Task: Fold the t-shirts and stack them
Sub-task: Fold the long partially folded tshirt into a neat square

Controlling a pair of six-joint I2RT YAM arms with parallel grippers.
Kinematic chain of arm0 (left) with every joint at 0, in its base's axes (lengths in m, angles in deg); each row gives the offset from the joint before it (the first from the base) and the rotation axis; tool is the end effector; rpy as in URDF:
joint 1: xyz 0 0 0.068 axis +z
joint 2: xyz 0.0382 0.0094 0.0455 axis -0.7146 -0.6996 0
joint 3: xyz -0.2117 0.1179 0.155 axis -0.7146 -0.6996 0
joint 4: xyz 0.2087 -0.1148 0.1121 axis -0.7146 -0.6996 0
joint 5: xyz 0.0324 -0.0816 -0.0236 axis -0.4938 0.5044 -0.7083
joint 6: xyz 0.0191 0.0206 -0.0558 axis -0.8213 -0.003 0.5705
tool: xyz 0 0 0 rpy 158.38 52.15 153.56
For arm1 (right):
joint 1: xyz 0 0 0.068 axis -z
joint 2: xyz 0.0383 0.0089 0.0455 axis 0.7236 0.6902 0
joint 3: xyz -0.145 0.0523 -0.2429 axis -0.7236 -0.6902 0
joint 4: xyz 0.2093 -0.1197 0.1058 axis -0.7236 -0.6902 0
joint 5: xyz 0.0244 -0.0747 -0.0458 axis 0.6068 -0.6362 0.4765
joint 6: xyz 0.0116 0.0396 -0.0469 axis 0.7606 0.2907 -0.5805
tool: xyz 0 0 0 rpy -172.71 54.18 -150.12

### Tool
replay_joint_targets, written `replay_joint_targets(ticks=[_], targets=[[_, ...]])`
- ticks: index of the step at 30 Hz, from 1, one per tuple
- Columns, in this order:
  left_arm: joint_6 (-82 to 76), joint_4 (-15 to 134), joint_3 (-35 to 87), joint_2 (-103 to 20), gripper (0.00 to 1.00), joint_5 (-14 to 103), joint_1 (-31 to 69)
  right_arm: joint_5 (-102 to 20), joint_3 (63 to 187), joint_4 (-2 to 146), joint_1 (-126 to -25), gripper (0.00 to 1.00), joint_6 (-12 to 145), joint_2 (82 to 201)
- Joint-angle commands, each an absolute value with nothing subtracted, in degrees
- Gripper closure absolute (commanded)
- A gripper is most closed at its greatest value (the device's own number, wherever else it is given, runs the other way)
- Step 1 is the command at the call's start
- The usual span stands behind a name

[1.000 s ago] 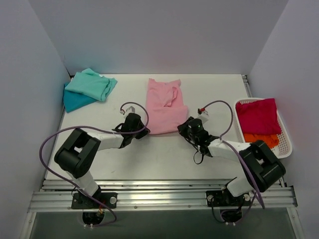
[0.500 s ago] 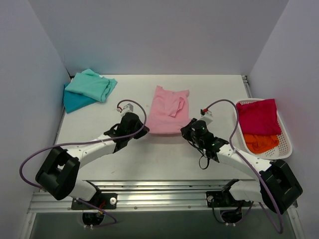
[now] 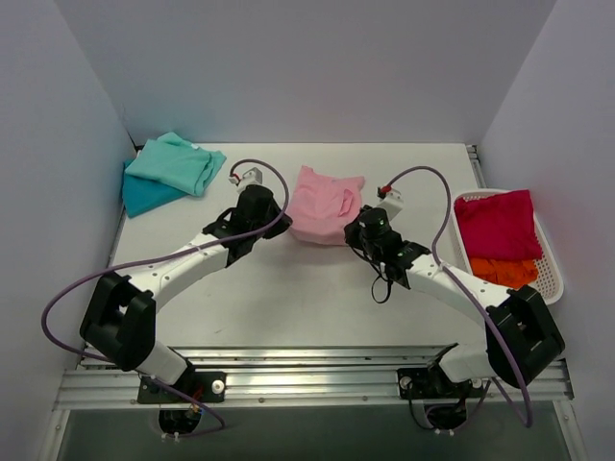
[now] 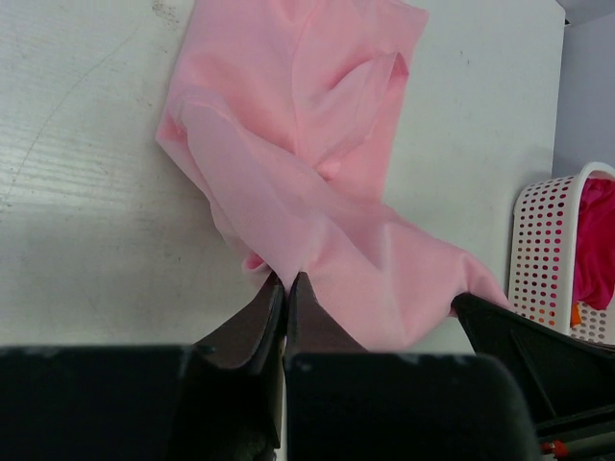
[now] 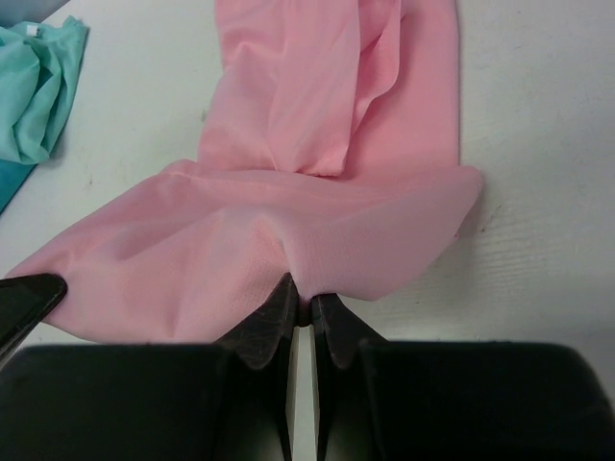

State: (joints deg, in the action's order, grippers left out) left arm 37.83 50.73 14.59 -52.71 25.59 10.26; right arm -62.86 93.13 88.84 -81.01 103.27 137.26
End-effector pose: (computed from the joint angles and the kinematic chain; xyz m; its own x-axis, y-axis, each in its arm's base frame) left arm 0.2931 -0.1973 0.2751 -0.6172 -0.5156 -0.5943 -0.0734 0.7898 -0.6089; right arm 0.2624 0.1672 0.2658 -0.4201 0.5262 -0.7393 -0.0934 0.7853 0.6120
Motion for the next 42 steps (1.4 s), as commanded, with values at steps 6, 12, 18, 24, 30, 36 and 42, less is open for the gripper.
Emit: replay_joint_targets(ticks=[6, 12, 18, 24, 30, 36, 42], targets=[[35.0, 49.9, 21.5, -56.4, 0.98, 27.6, 12.8, -63.6, 97.9, 88.7, -79.1, 1.00, 101.2, 140.9], [34.3, 51.5, 25.6, -61.4, 0.98, 31.1, 15.9, -61.6, 101.8, 90.4, -74.9, 1.00, 100.3, 146.3], [31.1, 54.6, 48.4, -82.8, 0.88, 39.5, 21.9, -61.1, 126.8, 88.2, -64.1, 1.00, 99.8, 170.6], [32.7, 35.9, 130.1, -132.6, 0.06, 60.3, 28.8, -66.6, 172.7, 69.6, -58.8, 0.00, 94.6, 200.9], [27.8, 64.5, 81.0, -111.4, 0.06, 54.8, 32.0, -62.4, 155.0, 89.0, -56.7, 0.00, 94.0, 189.6], [20.8, 54.8, 71.5, -99.2, 0.06, 49.3, 33.1, -61.2, 136.2, 97.2, -57.4, 0.00, 95.7, 177.8], [16.9, 51.5, 62.6, -94.1, 0.06, 41.1, 31.6, -60.1, 124.4, 99.6, -57.4, 0.00, 97.7, 169.3]])
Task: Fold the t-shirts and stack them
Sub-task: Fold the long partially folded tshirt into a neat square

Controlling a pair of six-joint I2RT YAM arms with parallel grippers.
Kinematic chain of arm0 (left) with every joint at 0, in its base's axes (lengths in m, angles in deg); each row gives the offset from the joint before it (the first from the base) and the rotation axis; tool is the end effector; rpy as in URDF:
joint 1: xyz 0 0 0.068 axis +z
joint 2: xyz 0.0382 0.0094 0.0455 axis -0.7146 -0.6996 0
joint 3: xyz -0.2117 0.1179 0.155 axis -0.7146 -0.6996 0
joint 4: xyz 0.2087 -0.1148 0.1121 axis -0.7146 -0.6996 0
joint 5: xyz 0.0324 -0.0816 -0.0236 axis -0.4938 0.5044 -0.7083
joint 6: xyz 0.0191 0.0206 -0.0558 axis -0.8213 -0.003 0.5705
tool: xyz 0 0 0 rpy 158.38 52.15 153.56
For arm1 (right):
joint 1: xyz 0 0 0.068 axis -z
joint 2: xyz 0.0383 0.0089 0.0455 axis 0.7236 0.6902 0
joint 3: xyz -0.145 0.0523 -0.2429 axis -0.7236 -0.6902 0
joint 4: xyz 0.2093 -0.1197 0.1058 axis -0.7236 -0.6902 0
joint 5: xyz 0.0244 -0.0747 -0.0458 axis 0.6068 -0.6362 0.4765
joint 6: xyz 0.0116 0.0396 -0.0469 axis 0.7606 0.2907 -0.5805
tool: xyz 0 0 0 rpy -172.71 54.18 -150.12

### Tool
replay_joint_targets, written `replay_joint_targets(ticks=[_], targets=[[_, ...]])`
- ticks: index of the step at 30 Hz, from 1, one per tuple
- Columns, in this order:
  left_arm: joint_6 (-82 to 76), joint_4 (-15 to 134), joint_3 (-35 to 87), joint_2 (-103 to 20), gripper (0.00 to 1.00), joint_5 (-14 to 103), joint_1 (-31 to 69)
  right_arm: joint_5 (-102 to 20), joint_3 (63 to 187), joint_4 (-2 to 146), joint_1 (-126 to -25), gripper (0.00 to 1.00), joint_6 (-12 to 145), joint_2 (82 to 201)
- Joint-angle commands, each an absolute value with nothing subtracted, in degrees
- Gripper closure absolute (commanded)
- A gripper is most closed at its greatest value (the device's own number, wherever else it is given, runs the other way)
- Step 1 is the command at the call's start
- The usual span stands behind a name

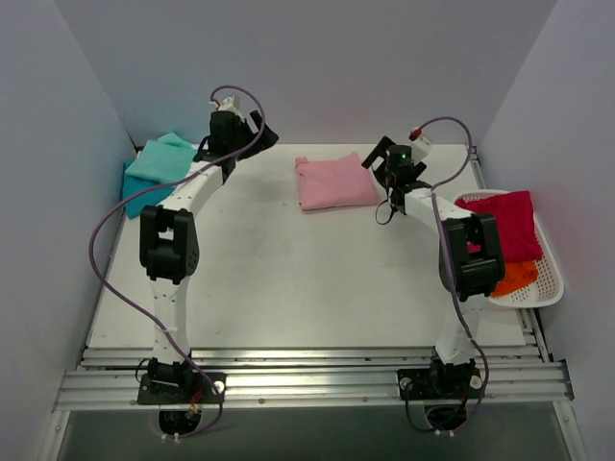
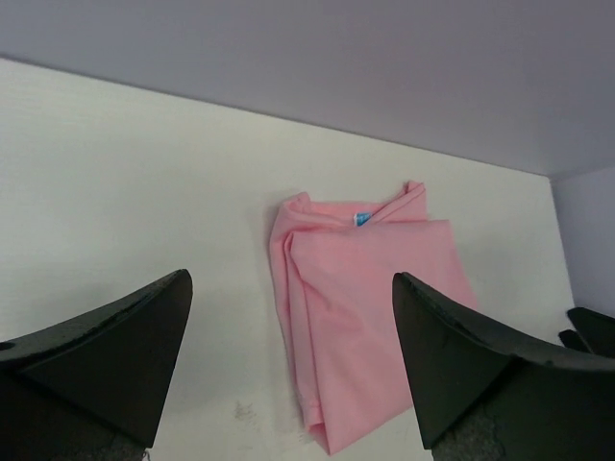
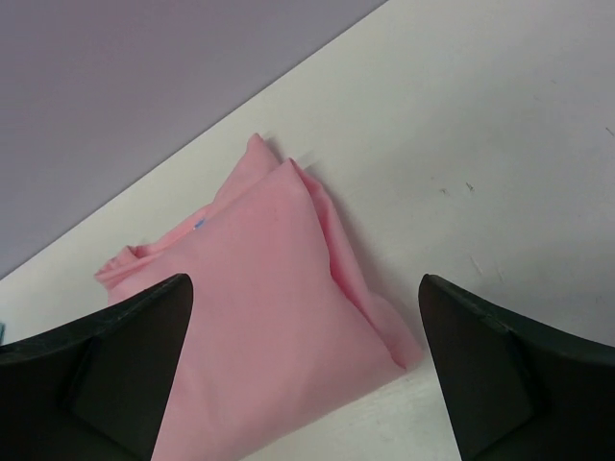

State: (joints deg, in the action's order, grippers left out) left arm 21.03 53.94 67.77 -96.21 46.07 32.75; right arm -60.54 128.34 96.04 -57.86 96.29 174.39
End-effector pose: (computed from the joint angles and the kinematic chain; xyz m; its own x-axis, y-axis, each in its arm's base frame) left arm 0.5511 -0.1342 0.2775 -0.4834 -0.4758 -0.7348 0.1204 0.7953 -0.5942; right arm 0.4804 0.0878 0.2516 -0.1558 0.5676 -0.8084 0.1195 0.8232 0.5550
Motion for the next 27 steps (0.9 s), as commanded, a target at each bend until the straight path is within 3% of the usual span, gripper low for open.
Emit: replay_joint_targets(ticks=[1, 8, 16, 27], targets=[[16.1, 51.7, 61.0, -93.7, 0.06, 39.9, 31.1, -59.8, 123.2, 99.2, -57.4, 0.00, 97.8, 167.1], [15.8, 51.2, 59.1, -98.0, 0.06, 38.1, 28.0, -59.9, 108.9, 97.7, -57.5, 0.00, 100.1, 153.2], [16.8, 49.1, 64.6, -103.8, 0.06, 37.7, 23.1, -62.9, 101.9, 95.4, -56.8, 0.00, 99.0, 141.9], [20.3, 49.3, 67.0, -107.4, 0.06, 35.4, 19.9, -63.2, 99.3, 95.2, -55.5, 0.00, 98.4, 138.9]])
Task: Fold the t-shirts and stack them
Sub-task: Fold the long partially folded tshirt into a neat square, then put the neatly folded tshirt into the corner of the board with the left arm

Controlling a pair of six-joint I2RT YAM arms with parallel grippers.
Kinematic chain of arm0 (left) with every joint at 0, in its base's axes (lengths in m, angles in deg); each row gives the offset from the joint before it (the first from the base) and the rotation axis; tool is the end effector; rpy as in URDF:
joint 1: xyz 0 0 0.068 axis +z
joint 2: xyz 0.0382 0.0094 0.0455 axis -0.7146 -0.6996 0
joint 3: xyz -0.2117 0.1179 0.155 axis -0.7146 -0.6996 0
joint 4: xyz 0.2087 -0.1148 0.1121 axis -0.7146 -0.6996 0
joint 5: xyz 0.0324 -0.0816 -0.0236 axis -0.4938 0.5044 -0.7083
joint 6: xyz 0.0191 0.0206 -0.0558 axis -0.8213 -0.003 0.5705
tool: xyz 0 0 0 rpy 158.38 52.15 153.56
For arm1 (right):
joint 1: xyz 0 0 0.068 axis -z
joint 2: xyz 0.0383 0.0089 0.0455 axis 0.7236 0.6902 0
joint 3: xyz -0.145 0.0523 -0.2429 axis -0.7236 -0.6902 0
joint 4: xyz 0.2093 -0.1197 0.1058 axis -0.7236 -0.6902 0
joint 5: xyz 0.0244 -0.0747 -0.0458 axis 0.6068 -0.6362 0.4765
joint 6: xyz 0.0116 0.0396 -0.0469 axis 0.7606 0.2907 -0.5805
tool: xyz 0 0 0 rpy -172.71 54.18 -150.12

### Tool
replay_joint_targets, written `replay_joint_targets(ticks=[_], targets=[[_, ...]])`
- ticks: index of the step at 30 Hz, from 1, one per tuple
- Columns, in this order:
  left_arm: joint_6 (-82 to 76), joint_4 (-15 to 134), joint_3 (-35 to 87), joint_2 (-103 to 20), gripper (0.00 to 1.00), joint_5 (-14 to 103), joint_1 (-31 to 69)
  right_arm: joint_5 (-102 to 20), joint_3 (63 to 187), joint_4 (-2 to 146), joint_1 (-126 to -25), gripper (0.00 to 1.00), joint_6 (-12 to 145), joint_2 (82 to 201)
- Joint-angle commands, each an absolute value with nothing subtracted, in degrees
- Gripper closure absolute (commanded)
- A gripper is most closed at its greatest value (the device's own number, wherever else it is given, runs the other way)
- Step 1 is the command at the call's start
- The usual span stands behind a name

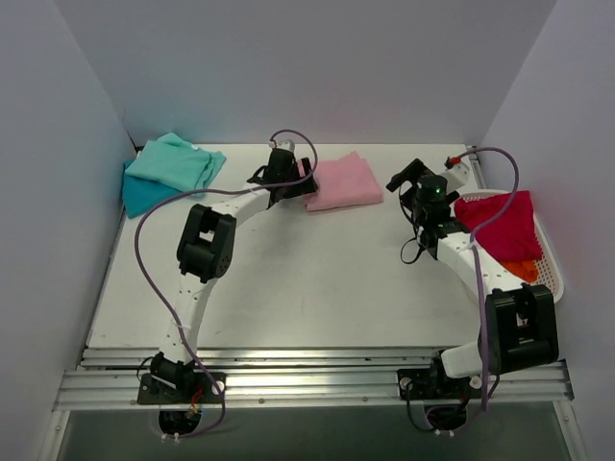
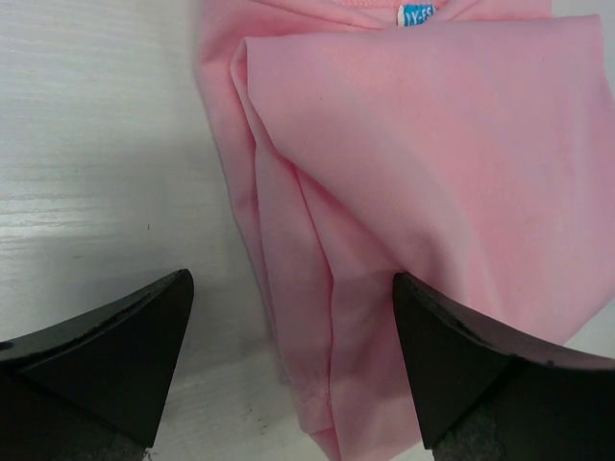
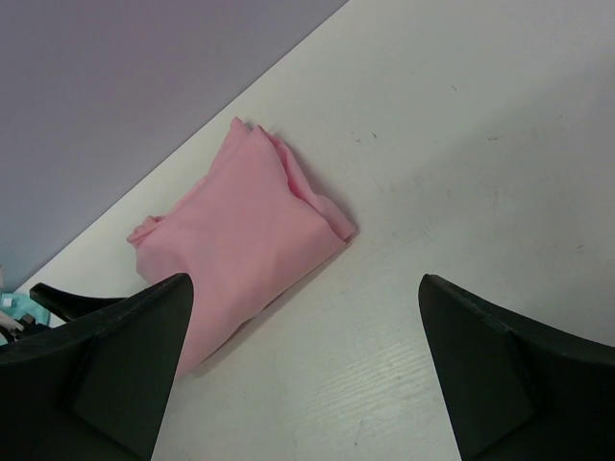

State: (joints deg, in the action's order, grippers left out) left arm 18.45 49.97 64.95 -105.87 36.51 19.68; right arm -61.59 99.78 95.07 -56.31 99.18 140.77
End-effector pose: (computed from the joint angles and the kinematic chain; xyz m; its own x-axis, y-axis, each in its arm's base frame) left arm 0.5187 -0.2526 0.1587 -0.6827 -0.2718 -0.6783 0.0856 0.8921 -0.4437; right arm 0.3332 0.0477 0.3015 -0.0666 0.6213 -0.7807 0.1201 0.7818 0.6119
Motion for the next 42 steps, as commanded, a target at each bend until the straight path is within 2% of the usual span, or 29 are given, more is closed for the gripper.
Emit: replay_joint_targets(ticks=[1, 5, 10, 11, 14, 16, 17, 18, 19, 23, 29, 38, 42], targets=[[20.8, 49.3, 66.9, -107.6, 0.05, 35.2, 19.9, -63.0, 98.9, 95.2, -55.2, 0.00, 98.5, 138.8], [21.9, 50.3, 66.0, -108.0, 0.02, 34.7, 19.8, -61.9, 97.8, 96.5, -53.8, 0.00, 99.0, 138.8], [23.4, 51.2, 66.4, -109.4, 0.33, 34.4, 19.7, -59.0, 96.5, 97.8, -51.7, 0.00, 99.8, 139.5], [23.6, 50.1, 66.9, -109.6, 0.45, 34.2, 19.7, -58.6, 96.1, 98.1, -51.0, 0.00, 99.8, 139.4], [24.5, 49.3, 68.6, -110.3, 0.55, 34.1, 19.6, -57.8, 95.0, 98.9, -50.0, 0.00, 99.9, 138.8], [25.3, 48.1, 70.6, -111.2, 0.67, 33.5, 19.5, -57.1, 94.6, 99.4, -49.4, 0.00, 100.2, 138.5], [25.6, 47.4, 71.5, -111.7, 0.76, 33.2, 19.4, -56.6, 94.5, 99.6, -49.1, 0.00, 100.4, 138.5], [26.0, 46.5, 72.6, -112.6, 0.91, 32.8, 19.5, -56.2, 94.4, 99.7, -48.6, 0.00, 100.4, 138.6], [26.5, 46.1, 73.5, -113.0, 0.96, 32.6, 19.4, -55.9, 94.4, 99.8, -48.5, 0.00, 100.5, 138.6], [26.5, 45.5, 75.3, -113.2, 0.98, 32.3, 19.4, -55.1, 94.0, 100.5, -48.2, 0.00, 100.7, 138.8], [23.6, 43.8, 72.3, -107.1, 0.98, 32.2, 22.0, -53.8, 93.8, 101.2, -48.0, 0.00, 101.3, 138.9], [17.9, 38.7, 72.7, -101.7, 0.98, 32.4, 30.9, -50.1, 93.1, 103.9, -48.0, 0.00, 102.7, 139.8], [15.5, 34.9, 76.8, -102.5, 0.98, 33.0, 33.7, -49.3, 92.9, 104.7, -48.1, 0.00, 103.4, 140.6]])
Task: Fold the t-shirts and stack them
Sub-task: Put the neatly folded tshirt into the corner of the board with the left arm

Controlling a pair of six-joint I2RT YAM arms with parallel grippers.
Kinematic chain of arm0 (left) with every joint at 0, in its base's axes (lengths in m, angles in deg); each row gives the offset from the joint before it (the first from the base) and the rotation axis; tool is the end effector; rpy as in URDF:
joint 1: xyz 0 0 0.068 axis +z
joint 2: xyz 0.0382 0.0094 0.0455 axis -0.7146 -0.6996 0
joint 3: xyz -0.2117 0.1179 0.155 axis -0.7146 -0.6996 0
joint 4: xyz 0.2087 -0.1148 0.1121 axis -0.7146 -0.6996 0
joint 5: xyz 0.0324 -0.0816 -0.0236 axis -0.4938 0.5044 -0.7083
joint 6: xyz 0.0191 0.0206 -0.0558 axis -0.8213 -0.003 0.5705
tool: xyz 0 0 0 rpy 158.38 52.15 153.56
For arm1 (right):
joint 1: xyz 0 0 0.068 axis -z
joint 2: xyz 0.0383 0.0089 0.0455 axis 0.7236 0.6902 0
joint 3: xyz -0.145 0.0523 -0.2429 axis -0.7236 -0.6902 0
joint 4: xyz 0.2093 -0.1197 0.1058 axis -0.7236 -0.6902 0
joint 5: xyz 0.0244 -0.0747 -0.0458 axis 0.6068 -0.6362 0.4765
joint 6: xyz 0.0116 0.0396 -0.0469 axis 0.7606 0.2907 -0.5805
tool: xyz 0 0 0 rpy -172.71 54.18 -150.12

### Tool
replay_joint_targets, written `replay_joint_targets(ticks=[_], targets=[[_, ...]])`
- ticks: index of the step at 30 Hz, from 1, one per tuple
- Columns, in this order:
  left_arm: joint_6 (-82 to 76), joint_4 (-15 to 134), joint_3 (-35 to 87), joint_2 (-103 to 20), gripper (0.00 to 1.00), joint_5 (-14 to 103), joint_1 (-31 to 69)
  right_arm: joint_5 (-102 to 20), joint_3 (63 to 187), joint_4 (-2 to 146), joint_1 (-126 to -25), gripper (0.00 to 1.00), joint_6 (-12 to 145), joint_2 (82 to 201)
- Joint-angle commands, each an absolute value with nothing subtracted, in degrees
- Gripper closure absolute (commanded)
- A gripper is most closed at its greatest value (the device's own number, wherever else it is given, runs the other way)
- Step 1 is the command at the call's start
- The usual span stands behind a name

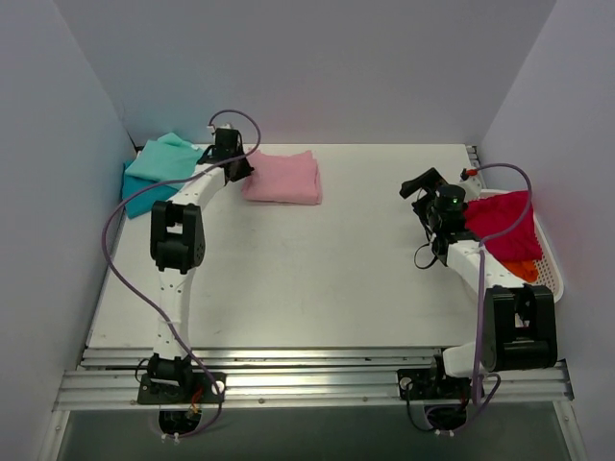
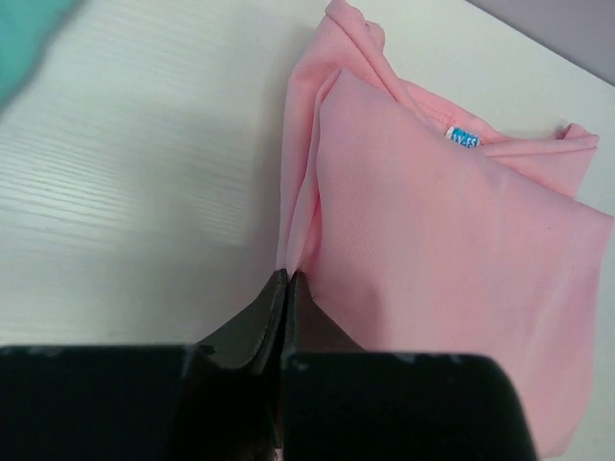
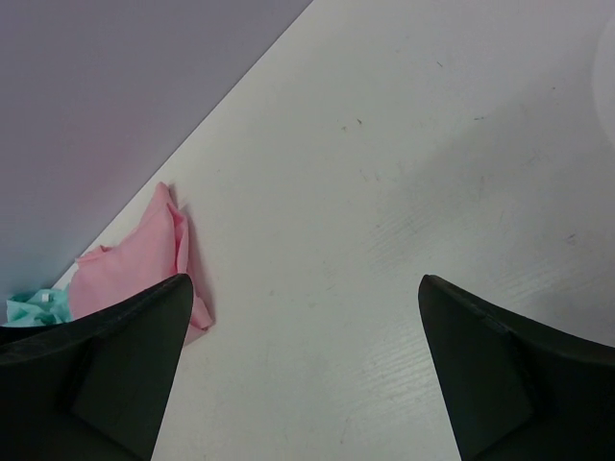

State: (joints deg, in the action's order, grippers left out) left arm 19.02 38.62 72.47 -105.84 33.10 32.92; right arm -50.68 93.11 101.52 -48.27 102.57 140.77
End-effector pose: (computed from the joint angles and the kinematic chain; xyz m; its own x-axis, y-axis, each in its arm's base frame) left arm 0.5646 -0.1246 0.1853 -0.6187 -0.4250 -0.6607 -0.1929 0.8975 -0.3967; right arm 0.3274 0.0093 0.2731 -0.0967 0.6807 -0.7261 0.0923 0.7326 0.6744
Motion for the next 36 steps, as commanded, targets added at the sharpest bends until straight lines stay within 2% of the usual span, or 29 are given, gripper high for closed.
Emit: replay_joint_targets(ticks=[1, 14, 21, 33, 35, 36], targets=[[15.2, 33.1, 79.0, -102.8, 0.98, 33.2, 34.6, -49.3, 92.9, 104.9, -48.0, 0.00, 103.4, 140.7], [10.4, 22.0, 95.4, -108.1, 0.98, 33.0, 38.9, -46.6, 92.6, 106.1, -48.0, 0.00, 103.9, 141.4], [11.0, 16.6, 108.4, -112.3, 0.98, 35.0, 43.4, -46.2, 92.7, 106.8, -48.0, 0.00, 104.0, 142.3], [13.9, 19.9, 108.6, -106.8, 0.97, 33.2, 59.0, -44.5, 92.9, 108.9, -48.0, 0.01, 103.8, 144.5], [14.9, 20.6, 105.9, -105.6, 0.77, 30.7, 61.4, -43.8, 93.2, 109.1, -48.0, 0.01, 103.9, 145.6], [16.9, 21.1, 104.4, -105.2, 0.60, 30.2, 62.2, -43.2, 93.2, 109.7, -48.1, 0.01, 103.9, 145.9]])
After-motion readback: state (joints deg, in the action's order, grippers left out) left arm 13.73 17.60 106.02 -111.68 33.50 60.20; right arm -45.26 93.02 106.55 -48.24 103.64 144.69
